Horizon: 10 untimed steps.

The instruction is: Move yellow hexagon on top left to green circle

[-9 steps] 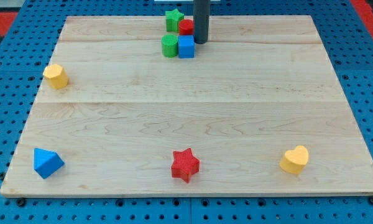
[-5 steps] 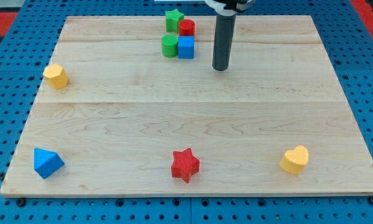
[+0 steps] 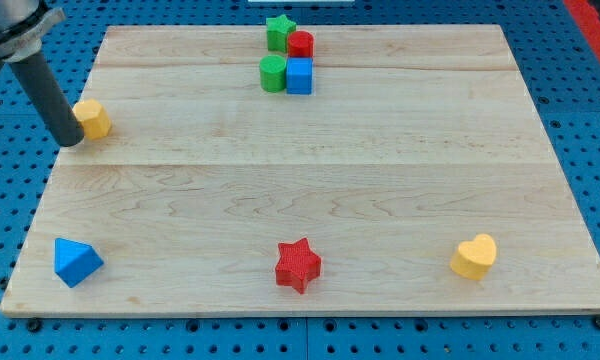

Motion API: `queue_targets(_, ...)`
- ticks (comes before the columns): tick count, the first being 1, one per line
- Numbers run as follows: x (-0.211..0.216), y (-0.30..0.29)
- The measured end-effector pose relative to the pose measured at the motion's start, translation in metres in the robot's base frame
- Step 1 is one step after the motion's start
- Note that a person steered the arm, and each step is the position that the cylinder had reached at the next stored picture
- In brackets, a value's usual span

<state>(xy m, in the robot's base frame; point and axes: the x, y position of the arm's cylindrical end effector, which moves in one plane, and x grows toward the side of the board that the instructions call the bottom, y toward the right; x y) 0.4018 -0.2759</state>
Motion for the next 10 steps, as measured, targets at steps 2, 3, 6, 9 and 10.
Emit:
queue_targets(2, -0.033, 0.073)
queue_targets(3, -0.035, 0.026)
queue_targets(6, -0.064, 0.014)
queue_targets(9, -0.112, 0.149)
queue_targets(10, -0.114, 0.105)
